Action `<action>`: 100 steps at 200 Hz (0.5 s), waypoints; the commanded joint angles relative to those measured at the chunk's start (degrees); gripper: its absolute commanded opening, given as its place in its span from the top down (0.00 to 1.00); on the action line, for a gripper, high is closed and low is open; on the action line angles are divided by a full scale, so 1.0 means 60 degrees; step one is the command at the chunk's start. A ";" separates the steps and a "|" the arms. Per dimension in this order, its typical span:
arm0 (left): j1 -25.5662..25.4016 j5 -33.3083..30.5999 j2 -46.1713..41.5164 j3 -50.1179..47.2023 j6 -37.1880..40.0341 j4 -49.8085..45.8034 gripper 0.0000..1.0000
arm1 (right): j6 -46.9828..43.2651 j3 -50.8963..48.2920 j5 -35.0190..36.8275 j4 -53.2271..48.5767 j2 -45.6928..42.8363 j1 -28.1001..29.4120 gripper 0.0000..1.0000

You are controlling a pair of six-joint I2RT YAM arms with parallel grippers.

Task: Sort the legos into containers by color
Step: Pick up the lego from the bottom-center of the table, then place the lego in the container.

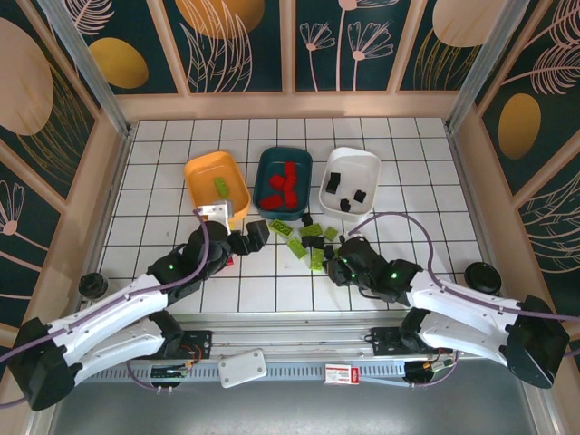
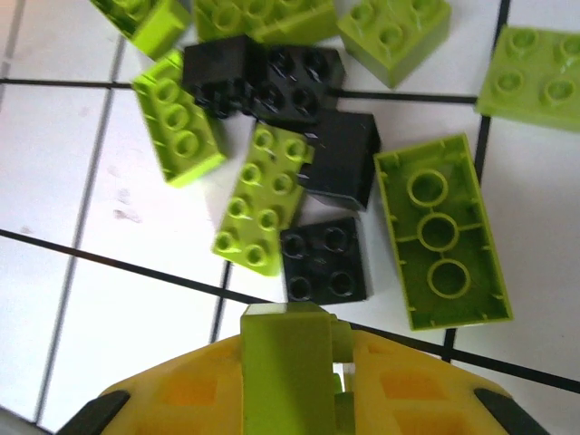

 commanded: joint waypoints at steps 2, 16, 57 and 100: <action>0.0012 -0.1199 -0.0591 -0.0346 -0.0144 -0.0793 0.01 | -0.0694 0.1069 -0.0229 -0.0045 0.0106 0.0119 0.84; 0.0020 -0.1506 -0.0961 -0.0524 -0.0336 -0.0957 0.02 | -0.1249 0.1837 -0.0617 0.0667 0.0930 0.0118 0.84; 0.0014 -0.1925 -0.1667 -0.0625 -0.0674 -0.1522 0.01 | -0.2584 0.4985 -0.1959 0.2733 0.4790 0.0139 0.84; 0.0013 -0.2335 -0.2745 -0.0648 -0.0964 -0.2434 0.01 | -0.3536 0.9160 -0.2532 0.2442 0.8953 -0.0068 0.84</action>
